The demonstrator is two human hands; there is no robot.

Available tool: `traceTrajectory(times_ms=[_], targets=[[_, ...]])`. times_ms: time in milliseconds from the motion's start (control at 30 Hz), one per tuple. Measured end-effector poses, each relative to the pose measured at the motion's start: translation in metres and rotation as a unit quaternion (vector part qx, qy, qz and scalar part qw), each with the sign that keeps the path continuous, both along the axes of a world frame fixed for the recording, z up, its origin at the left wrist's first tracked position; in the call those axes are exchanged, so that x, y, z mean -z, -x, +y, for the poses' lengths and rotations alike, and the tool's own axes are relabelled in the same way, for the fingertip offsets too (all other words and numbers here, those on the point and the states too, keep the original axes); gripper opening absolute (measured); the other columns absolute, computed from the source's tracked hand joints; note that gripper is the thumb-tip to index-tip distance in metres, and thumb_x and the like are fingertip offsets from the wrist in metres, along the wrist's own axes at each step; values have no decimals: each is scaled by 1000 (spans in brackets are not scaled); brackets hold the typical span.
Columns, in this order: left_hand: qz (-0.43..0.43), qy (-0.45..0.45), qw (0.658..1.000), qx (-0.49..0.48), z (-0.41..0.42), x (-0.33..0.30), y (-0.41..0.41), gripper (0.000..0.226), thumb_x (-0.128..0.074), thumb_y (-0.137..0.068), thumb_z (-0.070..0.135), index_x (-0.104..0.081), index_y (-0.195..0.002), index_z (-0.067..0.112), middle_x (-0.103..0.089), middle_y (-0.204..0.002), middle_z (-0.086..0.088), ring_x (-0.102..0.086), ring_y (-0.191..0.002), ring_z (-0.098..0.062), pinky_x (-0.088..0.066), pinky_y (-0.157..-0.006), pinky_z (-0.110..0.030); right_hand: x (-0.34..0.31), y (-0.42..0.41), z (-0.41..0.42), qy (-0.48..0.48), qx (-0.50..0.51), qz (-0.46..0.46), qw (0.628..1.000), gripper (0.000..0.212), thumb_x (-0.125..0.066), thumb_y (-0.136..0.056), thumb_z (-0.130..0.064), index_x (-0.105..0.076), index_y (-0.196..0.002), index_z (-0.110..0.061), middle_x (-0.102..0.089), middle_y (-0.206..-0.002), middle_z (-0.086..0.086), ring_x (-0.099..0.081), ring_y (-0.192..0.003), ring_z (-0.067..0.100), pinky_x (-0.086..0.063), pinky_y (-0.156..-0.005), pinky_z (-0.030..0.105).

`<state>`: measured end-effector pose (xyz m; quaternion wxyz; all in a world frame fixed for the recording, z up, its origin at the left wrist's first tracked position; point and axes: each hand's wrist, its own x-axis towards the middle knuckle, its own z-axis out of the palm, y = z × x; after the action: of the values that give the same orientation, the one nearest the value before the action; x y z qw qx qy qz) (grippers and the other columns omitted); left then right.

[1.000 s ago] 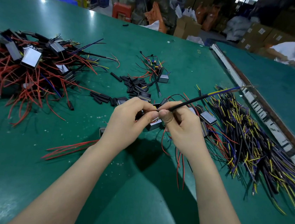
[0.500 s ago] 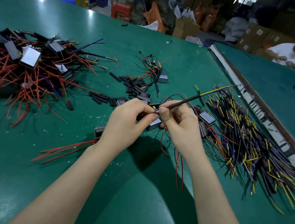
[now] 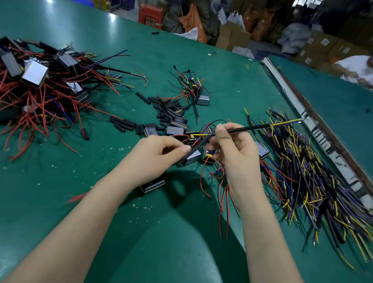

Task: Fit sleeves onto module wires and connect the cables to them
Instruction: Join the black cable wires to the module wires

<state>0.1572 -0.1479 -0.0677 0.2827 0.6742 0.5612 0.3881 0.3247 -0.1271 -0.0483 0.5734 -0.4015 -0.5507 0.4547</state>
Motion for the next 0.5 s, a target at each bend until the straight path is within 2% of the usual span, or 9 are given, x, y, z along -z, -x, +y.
traceTrajectory(times_ms=[167, 267, 433, 500], targets=[[-38, -31, 999, 3, -1, -1, -2, 19, -61, -90, 30, -63, -72, 36, -60, -61, 19, -47, -57, 2, -38, -60, -18, -1, 0, -2, -5, -4, -7, 1000, 10, -57, -96, -15, -54, -88, -21, -67, -68, -9, -63, -60, 7, -45, -51, 15], [-69, -37, 997, -8, -2, -1, -5, 17, -62, -90, 30, -62, -75, 36, -60, -61, 23, -49, -58, 6, -36, -58, -10, -1, 1, -3, -2, -7, -13, 1000, 11, -55, -96, -13, -52, -88, -20, -68, -67, -7, -62, -57, 9, -44, -51, 16], [-97, -73, 992, -26, -4, -2, -12, 18, -61, -91, 28, -61, -75, 37, -63, -71, 11, -50, -64, -4, -41, -65, -21, -1, 6, -5, 1, -46, 3, 999, 15, -51, -96, -2, -48, -87, -14, -62, -63, -3, -54, -47, 10, -44, -50, 17], [-102, -95, 990, -31, -6, -4, -15, 19, -62, -90, 25, -61, -76, 38, -63, -73, 15, -50, -65, 0, -40, -64, -16, 0, 6, -5, -10, -46, -6, 999, 17, -50, -96, 1, -48, -88, -14, -58, -67, 1, -53, -48, 10, -45, -51, 17]])
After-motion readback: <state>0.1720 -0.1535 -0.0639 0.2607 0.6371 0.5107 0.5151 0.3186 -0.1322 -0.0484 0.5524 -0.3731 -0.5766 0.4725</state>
